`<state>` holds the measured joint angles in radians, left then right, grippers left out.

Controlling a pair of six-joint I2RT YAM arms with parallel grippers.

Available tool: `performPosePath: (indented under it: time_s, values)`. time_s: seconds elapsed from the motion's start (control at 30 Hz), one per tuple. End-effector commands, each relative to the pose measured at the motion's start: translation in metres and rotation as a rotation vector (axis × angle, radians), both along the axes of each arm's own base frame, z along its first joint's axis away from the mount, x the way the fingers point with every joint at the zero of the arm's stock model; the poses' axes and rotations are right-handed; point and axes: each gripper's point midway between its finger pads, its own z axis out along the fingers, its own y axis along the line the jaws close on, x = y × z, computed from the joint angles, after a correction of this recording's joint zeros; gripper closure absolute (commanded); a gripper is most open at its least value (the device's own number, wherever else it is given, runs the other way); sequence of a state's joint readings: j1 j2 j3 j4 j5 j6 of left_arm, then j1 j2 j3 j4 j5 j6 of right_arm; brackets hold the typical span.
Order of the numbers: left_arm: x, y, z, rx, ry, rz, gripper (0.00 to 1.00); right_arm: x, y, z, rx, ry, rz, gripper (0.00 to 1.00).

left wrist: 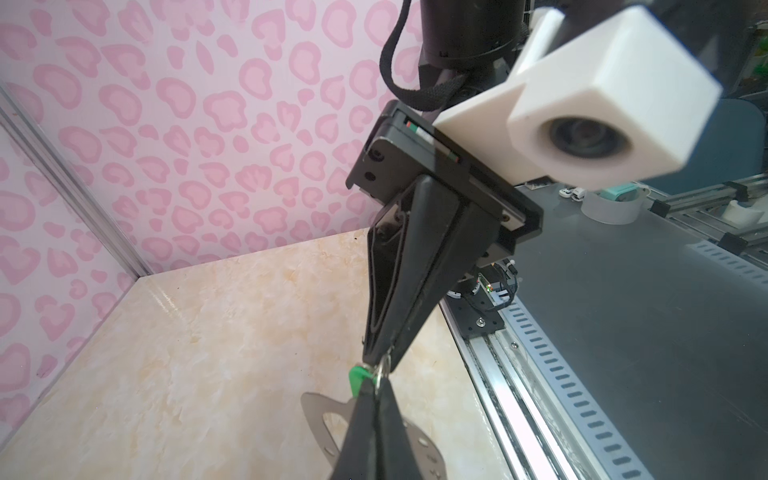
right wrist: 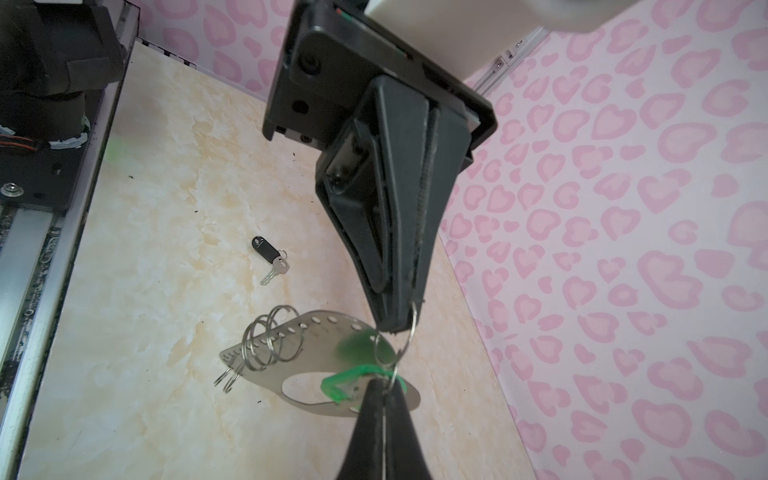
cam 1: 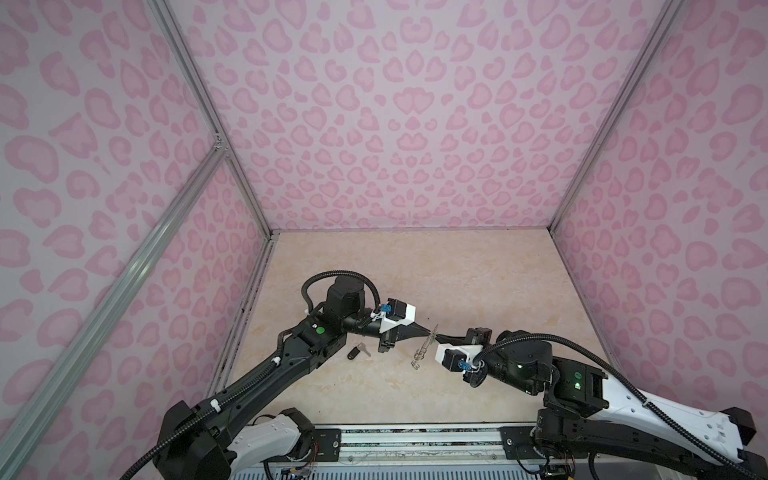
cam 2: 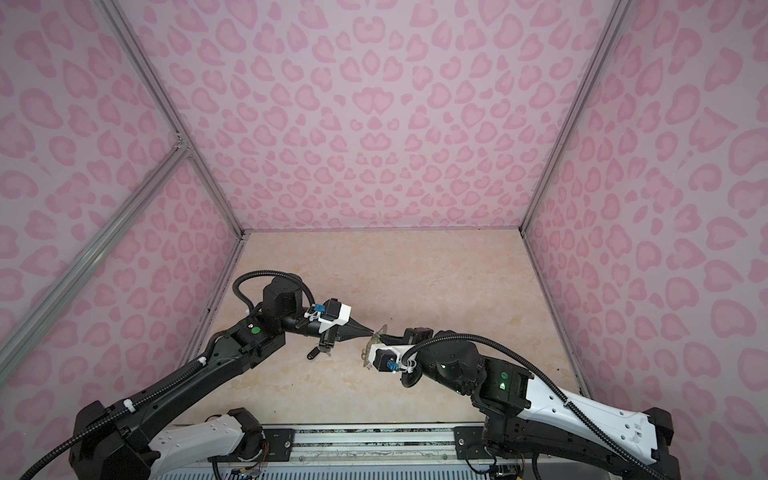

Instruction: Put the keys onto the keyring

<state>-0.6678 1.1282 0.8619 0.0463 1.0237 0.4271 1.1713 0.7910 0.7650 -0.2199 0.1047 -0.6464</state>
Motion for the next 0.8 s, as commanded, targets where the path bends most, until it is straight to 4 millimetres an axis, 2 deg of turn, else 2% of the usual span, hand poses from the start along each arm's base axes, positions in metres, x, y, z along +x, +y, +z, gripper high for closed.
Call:
performPosePath:
  time_s: [0.0,0.17,0.47,0.77]
  values:
    - [0.002,-0.002,0.011,-0.037,-0.043,0.004,0.97,-0.002,0.0,-0.009,-0.022,0.024,0.006,1.0]
    - [0.004,-0.001,0.011,-0.034,-0.044,0.02,0.97,0.0,-0.003,-0.012,-0.015,0.028,-0.016,1.0]
    - [0.005,-0.001,0.005,-0.021,-0.031,0.036,0.97,0.001,-0.011,0.003,0.034,-0.013,-0.033,1.0]
    - [0.008,-0.002,0.014,-0.049,-0.029,0.053,0.97,0.001,-0.004,-0.016,-0.02,0.014,-0.02,1.0]
